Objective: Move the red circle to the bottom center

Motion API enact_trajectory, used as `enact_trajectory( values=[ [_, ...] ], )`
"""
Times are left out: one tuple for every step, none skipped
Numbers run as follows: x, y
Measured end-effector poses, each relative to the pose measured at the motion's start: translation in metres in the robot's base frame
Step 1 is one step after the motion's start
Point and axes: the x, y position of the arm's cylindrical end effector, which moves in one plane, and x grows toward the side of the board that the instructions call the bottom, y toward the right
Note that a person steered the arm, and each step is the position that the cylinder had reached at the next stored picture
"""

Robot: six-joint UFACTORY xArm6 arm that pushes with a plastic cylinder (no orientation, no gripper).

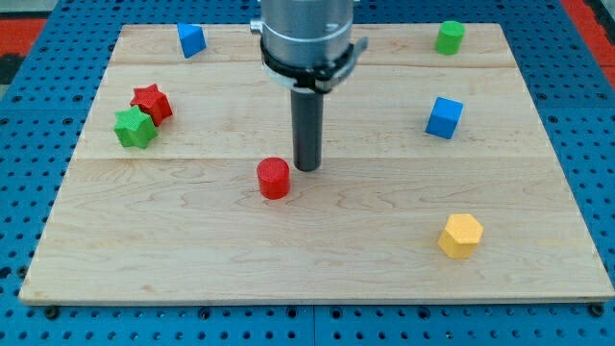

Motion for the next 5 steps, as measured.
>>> enact_trajectory(
  values=[
    [0.001,-0.038],
    [0.064,-0.04],
    [0.042,-0.045],
    [0.029,-0.007],
    [0.062,0.001]
  ],
)
